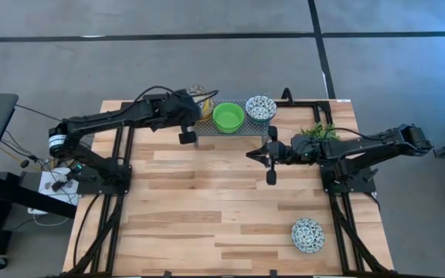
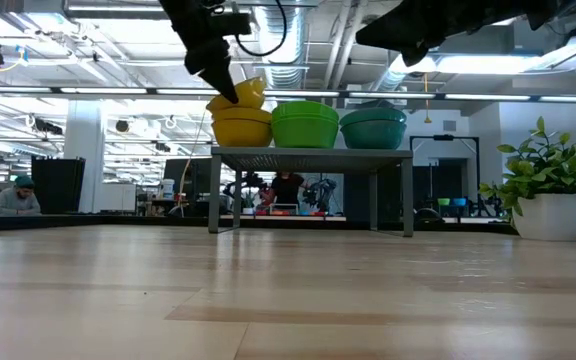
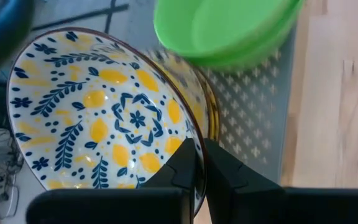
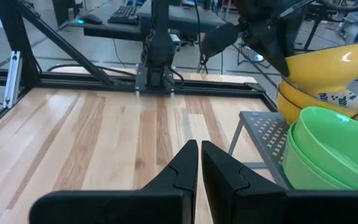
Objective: Pick & Place Mini bowls
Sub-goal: Stack the yellow patterned bowl on top of the yellow patterned bowls on the shelf
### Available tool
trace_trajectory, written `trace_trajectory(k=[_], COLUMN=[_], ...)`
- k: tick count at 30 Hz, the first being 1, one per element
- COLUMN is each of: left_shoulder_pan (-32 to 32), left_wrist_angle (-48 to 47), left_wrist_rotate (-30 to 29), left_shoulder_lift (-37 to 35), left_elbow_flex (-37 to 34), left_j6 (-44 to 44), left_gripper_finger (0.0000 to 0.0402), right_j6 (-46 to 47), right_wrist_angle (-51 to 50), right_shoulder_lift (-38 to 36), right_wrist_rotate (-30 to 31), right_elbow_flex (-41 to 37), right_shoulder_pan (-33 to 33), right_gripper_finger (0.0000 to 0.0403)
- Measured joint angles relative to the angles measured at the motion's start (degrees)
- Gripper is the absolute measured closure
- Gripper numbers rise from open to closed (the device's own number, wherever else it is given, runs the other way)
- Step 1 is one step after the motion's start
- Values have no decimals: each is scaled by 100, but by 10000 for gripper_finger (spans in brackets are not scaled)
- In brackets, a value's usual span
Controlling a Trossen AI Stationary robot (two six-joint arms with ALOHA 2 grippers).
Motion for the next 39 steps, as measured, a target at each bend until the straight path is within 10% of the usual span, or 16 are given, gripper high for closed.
trace_trajectory(k=[39], left_shoulder_pan=[235], left_wrist_angle=[331], left_wrist_rotate=[163], left_shoulder_lift=[482], left_elbow_flex=[-38], left_j6=[77], left_gripper_finger=[372], right_j6=[-54], right_wrist_angle=[26], right_shoulder_lift=[-2], right_wrist_rotate=[-2], right_elbow_flex=[0], right_shoulder_pan=[1], right_gripper_finger=[386])
